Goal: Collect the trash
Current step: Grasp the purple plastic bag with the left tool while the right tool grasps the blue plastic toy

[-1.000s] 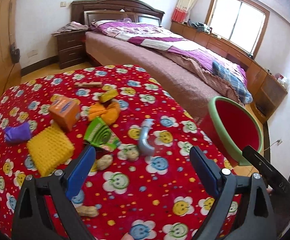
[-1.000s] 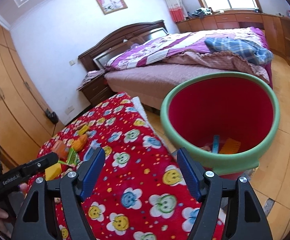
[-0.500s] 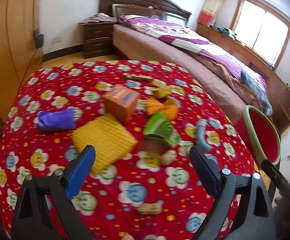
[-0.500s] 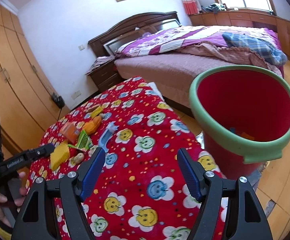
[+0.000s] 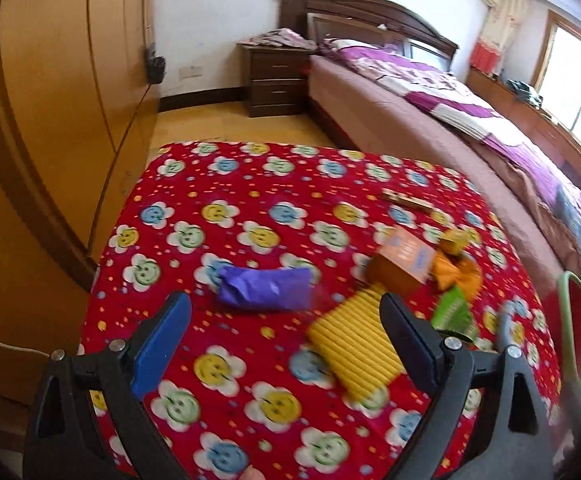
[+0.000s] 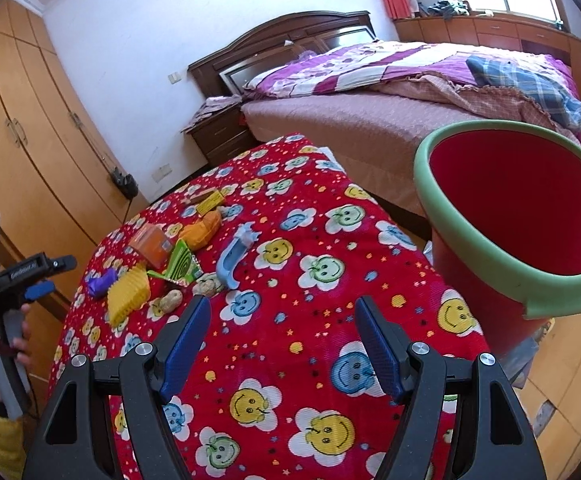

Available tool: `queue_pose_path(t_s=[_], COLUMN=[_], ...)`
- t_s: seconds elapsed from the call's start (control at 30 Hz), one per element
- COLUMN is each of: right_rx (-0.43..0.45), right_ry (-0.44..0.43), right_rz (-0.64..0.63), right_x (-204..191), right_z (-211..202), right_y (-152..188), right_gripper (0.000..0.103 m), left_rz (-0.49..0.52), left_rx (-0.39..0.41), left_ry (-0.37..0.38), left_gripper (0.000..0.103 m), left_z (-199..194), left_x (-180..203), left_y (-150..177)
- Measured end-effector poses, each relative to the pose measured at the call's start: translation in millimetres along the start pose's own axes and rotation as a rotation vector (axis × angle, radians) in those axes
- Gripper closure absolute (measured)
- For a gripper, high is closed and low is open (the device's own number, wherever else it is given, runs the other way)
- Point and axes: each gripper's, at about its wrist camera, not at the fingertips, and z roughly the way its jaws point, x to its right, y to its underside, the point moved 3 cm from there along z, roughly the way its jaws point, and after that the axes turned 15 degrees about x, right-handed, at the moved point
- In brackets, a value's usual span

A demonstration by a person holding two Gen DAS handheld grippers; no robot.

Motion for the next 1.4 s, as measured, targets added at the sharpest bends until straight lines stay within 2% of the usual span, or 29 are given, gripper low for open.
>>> queue_pose_path(t_s=[0.5,0.67,0.73,0.8,0.97,1.17,1.27,1.4], right_rx=[-0.017,-0.030,-0.039,-0.046,-0.054,-0.082,-0.104,-0.112], right_ry=[0.049,0.052,0.048,0.043,0.036,0.010,0.007,0.008], right_rz=[-0.019,-0.031,-0.039,-0.045,-0.076,-0.100,-0.108,-0.140], right_x=[1,-2,-5,-8,-20,-35,-42,-53], right_z=[5,12,16,20,36,59,74,93], right_y=[2,3,3,3,-1,-5,-5,-5], right_gripper=[0.028,0.028,0.028,0.028,0.028,0.028,0.028,0.028], left_rz=[0.050,-0.007,-0.009,-0.009,-0.010,-0.064,-0.051,-0.013], left_rx=[-0.088,-0.111,-0.103,-0.089,-0.065,-0.035,-0.017,0.008], left_ry=[-0.077,-0.024,-0.026,-0.048,-0.063,0.045,0.077,0.082], left_gripper=[0.009,0.009,0.011,0.021,0.032,0.034,0.034,0.034], left_z=[75,86,86,85,82,58,44,36], left_x=[-1,-5,-6,-7,-11,-2,9,21], left_y=[23,28,28,28,28,30,33,37])
